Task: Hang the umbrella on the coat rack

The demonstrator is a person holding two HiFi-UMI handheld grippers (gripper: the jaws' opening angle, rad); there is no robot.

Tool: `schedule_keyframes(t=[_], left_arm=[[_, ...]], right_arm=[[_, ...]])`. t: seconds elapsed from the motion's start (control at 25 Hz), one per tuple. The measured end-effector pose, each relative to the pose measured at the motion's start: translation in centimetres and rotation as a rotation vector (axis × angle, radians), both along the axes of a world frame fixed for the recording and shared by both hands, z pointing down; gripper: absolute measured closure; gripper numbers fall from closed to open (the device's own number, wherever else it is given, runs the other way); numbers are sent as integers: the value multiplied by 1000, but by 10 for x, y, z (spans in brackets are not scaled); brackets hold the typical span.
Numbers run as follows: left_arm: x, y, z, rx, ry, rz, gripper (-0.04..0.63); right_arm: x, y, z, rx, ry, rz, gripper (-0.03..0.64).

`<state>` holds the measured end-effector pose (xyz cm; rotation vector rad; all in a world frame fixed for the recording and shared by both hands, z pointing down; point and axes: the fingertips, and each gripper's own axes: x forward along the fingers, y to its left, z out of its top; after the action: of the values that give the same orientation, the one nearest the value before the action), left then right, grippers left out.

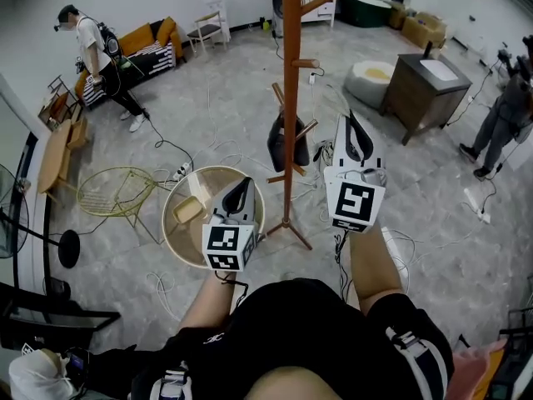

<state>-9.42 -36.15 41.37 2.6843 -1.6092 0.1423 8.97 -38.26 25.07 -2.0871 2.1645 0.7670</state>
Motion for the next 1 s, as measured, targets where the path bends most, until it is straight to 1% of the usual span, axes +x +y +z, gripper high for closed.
schedule_keyframes(t=[0.16, 0.36, 0.6, 0.84, 1.0], left_arm=[[8, -29, 3, 7, 1, -17, 577], [7, -61, -9, 14, 10, -47, 577], [8, -81, 1, 4, 17, -63, 577], [13, -97, -7, -8, 28, -85, 577], [8, -99, 12, -22, 29, -107, 577]], right_arm=[[4, -33, -14, 56, 47, 13, 598], [1, -71, -31, 78, 78, 20, 598], [-5, -94, -26, 104, 132, 23, 598], [-6, -120, -30, 83, 187, 30, 598], [-10, -128, -11, 73, 231, 59, 598]])
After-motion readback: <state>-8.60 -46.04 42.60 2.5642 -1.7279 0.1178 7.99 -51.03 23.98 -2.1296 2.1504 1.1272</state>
